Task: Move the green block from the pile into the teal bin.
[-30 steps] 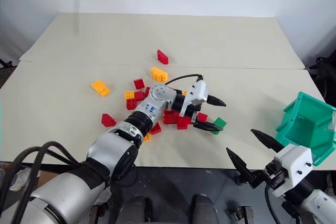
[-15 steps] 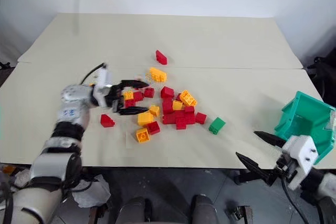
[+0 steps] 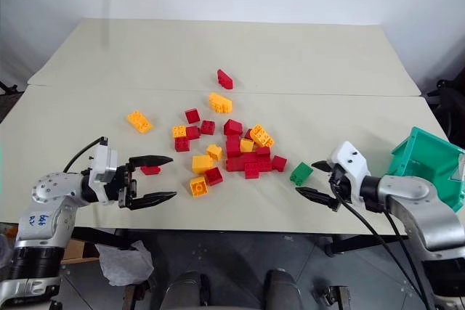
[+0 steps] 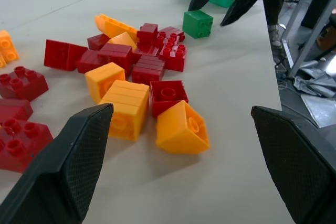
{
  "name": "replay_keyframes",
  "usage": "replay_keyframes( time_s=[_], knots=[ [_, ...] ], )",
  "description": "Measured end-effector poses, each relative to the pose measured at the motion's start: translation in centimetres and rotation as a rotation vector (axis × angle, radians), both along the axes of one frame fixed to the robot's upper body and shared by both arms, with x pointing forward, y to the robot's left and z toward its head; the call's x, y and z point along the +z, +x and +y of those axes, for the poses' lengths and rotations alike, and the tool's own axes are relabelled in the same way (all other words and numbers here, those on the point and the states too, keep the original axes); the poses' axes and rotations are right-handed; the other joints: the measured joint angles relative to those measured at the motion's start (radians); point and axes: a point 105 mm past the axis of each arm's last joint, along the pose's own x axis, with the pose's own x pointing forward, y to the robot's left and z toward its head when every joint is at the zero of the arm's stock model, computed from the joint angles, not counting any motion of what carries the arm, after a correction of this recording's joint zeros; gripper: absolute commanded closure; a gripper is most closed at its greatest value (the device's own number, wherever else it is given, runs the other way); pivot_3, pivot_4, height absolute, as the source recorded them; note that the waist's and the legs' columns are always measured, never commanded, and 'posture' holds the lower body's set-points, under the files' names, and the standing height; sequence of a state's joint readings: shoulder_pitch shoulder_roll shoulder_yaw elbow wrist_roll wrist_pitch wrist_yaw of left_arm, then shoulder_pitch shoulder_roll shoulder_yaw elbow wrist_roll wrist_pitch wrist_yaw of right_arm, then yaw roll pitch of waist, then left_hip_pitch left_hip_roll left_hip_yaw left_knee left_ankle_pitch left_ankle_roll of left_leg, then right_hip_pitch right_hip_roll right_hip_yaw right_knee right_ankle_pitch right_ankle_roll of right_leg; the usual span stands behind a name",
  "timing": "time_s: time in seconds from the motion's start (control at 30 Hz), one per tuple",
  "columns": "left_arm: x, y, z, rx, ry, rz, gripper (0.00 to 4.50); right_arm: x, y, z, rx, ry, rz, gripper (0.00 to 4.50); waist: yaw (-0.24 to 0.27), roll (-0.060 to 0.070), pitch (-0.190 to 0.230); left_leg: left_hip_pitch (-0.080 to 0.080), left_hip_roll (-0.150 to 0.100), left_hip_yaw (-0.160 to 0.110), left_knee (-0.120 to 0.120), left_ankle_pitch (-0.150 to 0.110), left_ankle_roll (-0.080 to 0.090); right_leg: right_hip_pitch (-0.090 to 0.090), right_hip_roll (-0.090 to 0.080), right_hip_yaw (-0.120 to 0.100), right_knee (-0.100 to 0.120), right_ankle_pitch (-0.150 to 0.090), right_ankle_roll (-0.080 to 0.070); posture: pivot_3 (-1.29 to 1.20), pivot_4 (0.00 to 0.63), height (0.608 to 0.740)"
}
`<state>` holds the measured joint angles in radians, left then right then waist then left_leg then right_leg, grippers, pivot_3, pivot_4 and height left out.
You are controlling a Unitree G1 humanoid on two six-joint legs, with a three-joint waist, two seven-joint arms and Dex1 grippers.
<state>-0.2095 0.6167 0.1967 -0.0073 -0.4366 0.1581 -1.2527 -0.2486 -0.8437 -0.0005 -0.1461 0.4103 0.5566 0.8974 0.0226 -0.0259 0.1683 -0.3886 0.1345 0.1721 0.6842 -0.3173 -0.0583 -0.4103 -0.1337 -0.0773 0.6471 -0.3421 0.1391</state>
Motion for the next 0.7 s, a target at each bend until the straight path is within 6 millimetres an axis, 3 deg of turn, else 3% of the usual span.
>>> replay_keyframes(
  time_s=[0.03,0.13,0.3,0.4,0.53,0.7],
  knots=[
    [0.1,-0.2,-0.2,-0.001,-0.003,-0.002,0.02,-0.1,0.4,0.2,-0.003,0.0,0.0,0.0,0.0,0.0,0.0,0.0,0.0,0.0,0.0,0.0,0.0,-0.001,0.0,0.0,0.0,0.0,0.0,0.0,0.15,0.74],
    [0.2,-0.6,-0.7,-0.01,-0.008,0.0,0.0,-0.5,0.9,1.2,0.007,0.022,0.003,0.62,0.0,0.0,0.0,0.0,0.0,0.0,-0.001,0.0,0.0,-0.002,0.0,0.0,0.001,0.0,0.0,0.0,0.15,0.74],
    [0.2,-0.7,-1.3,-0.026,-0.019,0.013,0.0,-0.6,0.4,1.5,0.012,0.033,-0.006,2.29,0.002,0.0,0.0,-0.001,0.0,0.0,-0.001,0.0,-0.001,-0.001,0.0,0.0,0.0,0.0,0.0,0.0,0.15,0.74],
    [0.4,-0.8,-2.3,-0.059,-0.035,0.01,0.0,-0.2,-0.2,0.6,-0.022,0.049,-0.047,2.37,0.005,0.0,0.0,-0.001,0.0,0.0,-0.001,0.0,-0.001,-0.001,0.0,0.0,-0.001,0.0,0.0,0.0,0.15,0.74],
    [1.3,-0.5,-4.3,-0.094,-0.107,-0.011,0.0,3.7,-1.5,-2.6,-0.135,0.145,-0.263,2.37,0.009,0.0,0.0,-0.001,0.0,0.0,-0.001,-0.001,-0.001,-0.001,0.0,0.0,-0.001,0.0,0.0,0.0,0.15,0.74],
    [2.3,0.3,-8.0,-0.11,-0.212,-0.056,0.0,8.4,-4.9,-8.6,-0.408,0.251,-0.504,2.37,0.013,0.0,0.0,0.0,0.0,0.0,-0.001,-0.001,-0.001,0.001,0.0,0.0,-0.002,0.0,0.0,0.0,0.15,0.74]
  ],
)
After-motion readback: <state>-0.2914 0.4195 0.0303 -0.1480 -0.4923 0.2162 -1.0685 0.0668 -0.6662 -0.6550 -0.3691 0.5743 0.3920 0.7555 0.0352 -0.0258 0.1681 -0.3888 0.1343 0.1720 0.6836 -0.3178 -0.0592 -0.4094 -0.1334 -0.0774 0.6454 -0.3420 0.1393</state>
